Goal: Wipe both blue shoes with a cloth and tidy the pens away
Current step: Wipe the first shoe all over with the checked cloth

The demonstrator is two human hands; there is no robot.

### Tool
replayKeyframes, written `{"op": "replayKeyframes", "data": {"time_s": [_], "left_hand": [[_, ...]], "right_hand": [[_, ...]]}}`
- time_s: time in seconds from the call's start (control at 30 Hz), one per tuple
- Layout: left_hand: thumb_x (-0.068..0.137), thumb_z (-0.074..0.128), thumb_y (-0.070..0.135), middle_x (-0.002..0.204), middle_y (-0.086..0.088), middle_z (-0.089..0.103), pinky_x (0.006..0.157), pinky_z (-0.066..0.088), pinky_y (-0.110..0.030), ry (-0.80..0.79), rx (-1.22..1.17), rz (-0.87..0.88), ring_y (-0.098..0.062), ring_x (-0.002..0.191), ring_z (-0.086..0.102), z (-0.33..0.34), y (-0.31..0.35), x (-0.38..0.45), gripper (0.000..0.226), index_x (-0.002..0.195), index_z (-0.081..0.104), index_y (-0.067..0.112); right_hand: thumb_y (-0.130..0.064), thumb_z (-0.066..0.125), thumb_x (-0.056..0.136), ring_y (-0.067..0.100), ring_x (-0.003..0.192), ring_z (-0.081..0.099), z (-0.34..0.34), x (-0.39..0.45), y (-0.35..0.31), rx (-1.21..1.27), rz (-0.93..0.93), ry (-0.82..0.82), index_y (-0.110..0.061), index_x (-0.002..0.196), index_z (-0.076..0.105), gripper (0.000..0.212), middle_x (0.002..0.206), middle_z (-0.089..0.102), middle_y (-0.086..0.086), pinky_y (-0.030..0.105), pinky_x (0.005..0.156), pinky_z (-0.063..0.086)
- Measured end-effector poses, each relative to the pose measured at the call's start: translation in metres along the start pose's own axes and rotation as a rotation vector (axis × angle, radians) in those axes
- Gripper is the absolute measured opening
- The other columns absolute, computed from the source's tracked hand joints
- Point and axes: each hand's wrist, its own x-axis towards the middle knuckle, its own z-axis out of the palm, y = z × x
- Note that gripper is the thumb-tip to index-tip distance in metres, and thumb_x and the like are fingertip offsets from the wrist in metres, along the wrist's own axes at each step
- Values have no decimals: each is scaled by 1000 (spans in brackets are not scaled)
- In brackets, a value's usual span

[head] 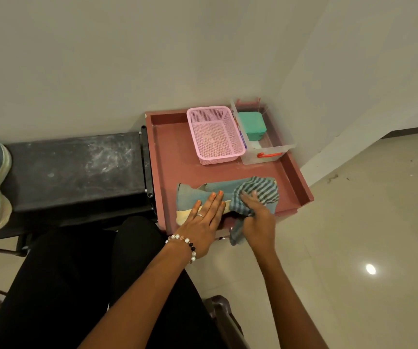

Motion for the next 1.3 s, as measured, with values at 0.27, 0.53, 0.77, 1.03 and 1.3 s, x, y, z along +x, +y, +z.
{"op": "replayKeyframes", "data": {"time_s": [0.27, 0.53, 0.77, 1.03, 1.3], "left_hand": [[97, 47, 35, 158, -9, -19, 116, -9, -43, 11, -97, -162, -22, 148, -11, -12, -12, 7, 88, 149, -18, 6], [43, 92, 42, 94, -6, 71, 92, 49, -47, 174, 86, -97, -27, 87, 67, -1, -19, 4, 92, 125, 63, 11], [45, 89, 8, 89, -12, 66, 55, 54, -35, 331, 60, 5, -28, 71, 62, -2, -4, 11, 61, 103, 71, 8], [49, 91, 18, 104, -8, 67, 57, 54, -32, 342, -28, 73, -25, 79, 65, 6, -3, 25, 50, 95, 73, 14], [87, 52, 20, 85, -6, 67, 67, 51, -36, 580, -378, -236, -28, 75, 60, -6, -23, 18, 24, 93, 73, 9]], "right_hand": [[-2, 41, 88, 34, 86, 63, -35, 30, 17, 544, 882, 450, -1, 106, 62, 28, 101, 63, 17, 43, 71, 56], [-10, 42, 99, 17, 61, 56, 6, 60, 9, 780, 792, 164, -10, 80, 58, 25, 78, 60, 9, 29, 53, 47], [3, 42, 87, 26, 73, 60, 5, 87, 28, 688, 799, 242, -11, 76, 62, 27, 80, 63, 14, 41, 67, 54], [-4, 41, 93, 30, 87, 65, -66, 111, 50, 658, 786, 507, -2, 117, 60, 30, 104, 64, 13, 45, 78, 57], [-21, 54, 95, 29, 94, 64, -63, 127, 65, 811, 779, 207, -6, 113, 55, 23, 107, 64, 14, 46, 85, 54]]}}
